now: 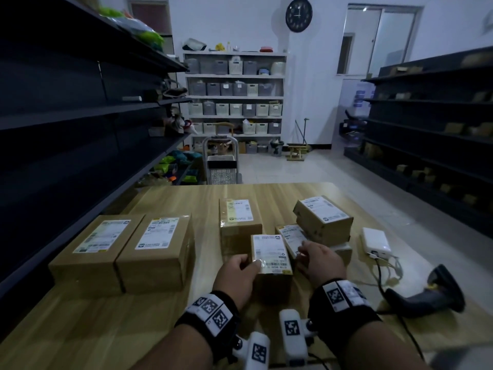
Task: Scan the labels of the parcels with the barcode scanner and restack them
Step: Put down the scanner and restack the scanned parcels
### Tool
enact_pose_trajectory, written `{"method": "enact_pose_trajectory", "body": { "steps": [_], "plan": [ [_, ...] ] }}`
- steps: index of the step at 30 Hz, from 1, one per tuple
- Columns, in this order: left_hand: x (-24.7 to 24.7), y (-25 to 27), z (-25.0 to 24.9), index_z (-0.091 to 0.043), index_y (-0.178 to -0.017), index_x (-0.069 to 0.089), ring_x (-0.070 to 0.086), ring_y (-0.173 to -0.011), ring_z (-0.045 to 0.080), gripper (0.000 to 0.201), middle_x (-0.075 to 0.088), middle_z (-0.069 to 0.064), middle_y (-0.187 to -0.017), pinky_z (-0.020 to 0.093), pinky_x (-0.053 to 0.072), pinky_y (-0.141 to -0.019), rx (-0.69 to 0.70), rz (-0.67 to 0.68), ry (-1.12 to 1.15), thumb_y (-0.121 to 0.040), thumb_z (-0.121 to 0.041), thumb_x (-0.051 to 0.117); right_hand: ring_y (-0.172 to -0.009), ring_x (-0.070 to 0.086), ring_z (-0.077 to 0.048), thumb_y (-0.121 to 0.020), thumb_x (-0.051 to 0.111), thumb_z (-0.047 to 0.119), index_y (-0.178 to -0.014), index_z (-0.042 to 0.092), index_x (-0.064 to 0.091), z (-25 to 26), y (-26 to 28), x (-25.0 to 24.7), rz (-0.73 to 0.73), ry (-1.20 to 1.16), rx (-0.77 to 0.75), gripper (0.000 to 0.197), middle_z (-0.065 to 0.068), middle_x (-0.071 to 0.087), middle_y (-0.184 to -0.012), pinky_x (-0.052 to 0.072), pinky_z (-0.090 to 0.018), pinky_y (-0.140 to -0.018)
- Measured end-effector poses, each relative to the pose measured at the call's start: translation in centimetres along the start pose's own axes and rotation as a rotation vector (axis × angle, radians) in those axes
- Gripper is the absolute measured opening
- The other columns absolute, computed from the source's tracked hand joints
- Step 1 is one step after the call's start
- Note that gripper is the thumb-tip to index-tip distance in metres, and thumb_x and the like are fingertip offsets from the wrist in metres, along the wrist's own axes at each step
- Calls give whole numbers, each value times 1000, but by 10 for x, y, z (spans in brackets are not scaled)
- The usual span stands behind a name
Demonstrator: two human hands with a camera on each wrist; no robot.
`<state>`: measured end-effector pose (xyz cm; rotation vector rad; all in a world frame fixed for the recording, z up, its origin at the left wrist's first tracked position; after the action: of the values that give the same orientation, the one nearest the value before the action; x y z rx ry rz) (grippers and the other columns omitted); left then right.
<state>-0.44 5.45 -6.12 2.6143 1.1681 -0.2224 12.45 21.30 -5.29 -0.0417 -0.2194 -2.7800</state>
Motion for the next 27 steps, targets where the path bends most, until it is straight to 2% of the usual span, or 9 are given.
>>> {"method": "enact_pose_trajectory", "body": {
  "steps": [3,7,12,16,19,21,23,25,27],
  "plan": [
    [0,-4,2,-25,-139,71,78,-107,14,45,82,-8,-117,44,66,-99,0,-2,28,-97,-40,72,-88,73,-43,-81,74,41,-66,25,78,-21,-8,6,72,86,-7,22,-11,79,-81,58,-65,-98],
    [-14,-2,-8,-23,-133,75,80,-106,16,28,84,-5,-116,44,67,-98,46,-4,67,-105,-26,68,-84,67,-31,-96,73,30,-78,22,74,-7,17,23,115,56,-24,20,-2,71,-74,56,-65,-100],
    [-62,13,-36,-21,-130,77,82,-103,14,27,85,-4,-114,38,67,-93,181,-77,72,-105,-25,68,-95,73,-32,-96,73,31,-81,21,77,17,33,58,197,-46,-116,18,1,79,-82,56,-64,-103],
    [-118,29,-59,-36,-105,72,76,-98,12,15,81,-7,-107,36,64,-90,245,-176,110,-106,-21,67,-94,79,-22,-104,64,19,-99,17,81,43,61,110,336,-141,-143,18,-4,83,-94,64,-44,-86],
    [-169,37,-64,-34,-113,73,74,-109,16,14,79,-8,-113,44,60,-104,205,-288,129,-99,-34,70,-93,80,-23,-107,54,7,-100,12,78,53,80,160,462,-201,-121,25,-9,84,-97,64,-33,-75],
    [-204,35,-60,-28,-115,79,77,-110,22,27,82,-4,-113,50,60,-106,195,-359,133,-91,-39,71,-99,80,-23,-107,54,5,-103,13,77,54,90,197,529,-187,-127,24,-13,83,-107,64,-31,-78],
    [-238,33,-57,-28,-102,80,81,-99,21,11,85,-1,-102,45,66,-96,191,-409,166,-95,-29,71,-103,80,-23,-106,58,11,-107,12,77,57,105,231,585,-194,-99,20,-12,83,-110,63,-37,-86],
    [-270,32,-56,-26,-103,78,80,-84,13,15,84,0,-95,28,65,-73,197,-445,168,-104,-17,66,-104,79,-22,-103,62,16,-102,15,79,58,118,264,630,-200,-96,17,-8,84,-106,63,-39,-89],
    [-298,33,-54,-27,-106,76,77,-85,13,18,82,1,-100,26,58,-69,186,-500,129,-107,-15,62,-106,79,-23,-98,66,23,-93,19,81,58,129,293,663,-193,-96,16,-5,84,-103,63,-43,-93]
  ]
}}
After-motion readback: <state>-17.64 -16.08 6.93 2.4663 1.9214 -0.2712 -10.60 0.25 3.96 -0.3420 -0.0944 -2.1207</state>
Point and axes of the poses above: each hand's wrist, its own y-axis away from the middle knuckle, its own x-axis out of the palm, z = x × y, the point moved 2 cm from there along -y, towards the middle knuckle
